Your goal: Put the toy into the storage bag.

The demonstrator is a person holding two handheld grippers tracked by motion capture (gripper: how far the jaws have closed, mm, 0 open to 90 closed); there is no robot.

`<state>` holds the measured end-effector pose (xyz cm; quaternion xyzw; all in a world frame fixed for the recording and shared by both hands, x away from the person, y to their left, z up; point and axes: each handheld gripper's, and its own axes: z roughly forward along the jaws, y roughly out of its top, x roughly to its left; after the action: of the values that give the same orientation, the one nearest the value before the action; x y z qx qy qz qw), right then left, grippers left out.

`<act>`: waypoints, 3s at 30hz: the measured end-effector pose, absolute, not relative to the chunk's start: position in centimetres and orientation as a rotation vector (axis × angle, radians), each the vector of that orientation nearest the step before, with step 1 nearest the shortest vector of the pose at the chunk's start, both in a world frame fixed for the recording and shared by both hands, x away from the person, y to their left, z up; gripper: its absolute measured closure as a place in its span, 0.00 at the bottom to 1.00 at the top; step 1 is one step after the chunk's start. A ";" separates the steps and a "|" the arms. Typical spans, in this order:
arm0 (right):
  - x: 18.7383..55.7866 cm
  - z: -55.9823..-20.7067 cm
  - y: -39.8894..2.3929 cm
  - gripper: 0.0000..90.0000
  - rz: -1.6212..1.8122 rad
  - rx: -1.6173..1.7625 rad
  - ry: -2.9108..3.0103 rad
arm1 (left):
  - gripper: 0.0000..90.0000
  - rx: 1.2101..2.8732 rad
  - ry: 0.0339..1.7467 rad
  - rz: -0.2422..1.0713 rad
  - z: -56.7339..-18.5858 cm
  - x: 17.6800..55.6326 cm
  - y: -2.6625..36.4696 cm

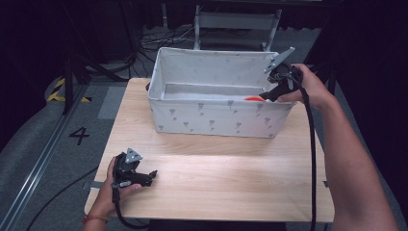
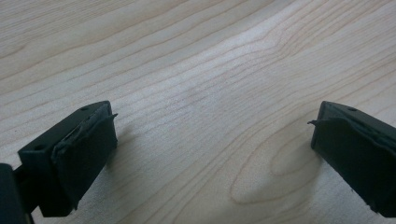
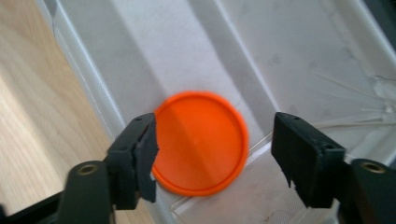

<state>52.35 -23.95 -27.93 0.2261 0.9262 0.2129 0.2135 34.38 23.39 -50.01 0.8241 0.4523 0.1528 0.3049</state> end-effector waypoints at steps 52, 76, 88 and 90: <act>36.1 -34.0 -31.1 0.23 0.815 0.741 2.281 | 0.01 2.182 1.201 0.406 -50.0 34.6 23.2; 34.6 -42.6 -34.1 0.22 0.797 0.843 2.333 | 0.01 2.180 1.201 0.407 -50.0 34.6 23.2; 33.0 -45.7 -35.8 0.22 0.846 0.896 2.345 | 0.01 2.181 1.202 0.406 -50.0 34.5 23.2; 32.7 -46.2 -36.0 0.22 0.848 0.902 2.354 | 0.01 2.181 1.202 0.406 -50.0 34.5 23.2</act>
<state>32.72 -36.04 -46.19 0.3292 0.8596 0.3096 0.2387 34.55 23.24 -50.01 0.8235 0.4537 0.1532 0.3042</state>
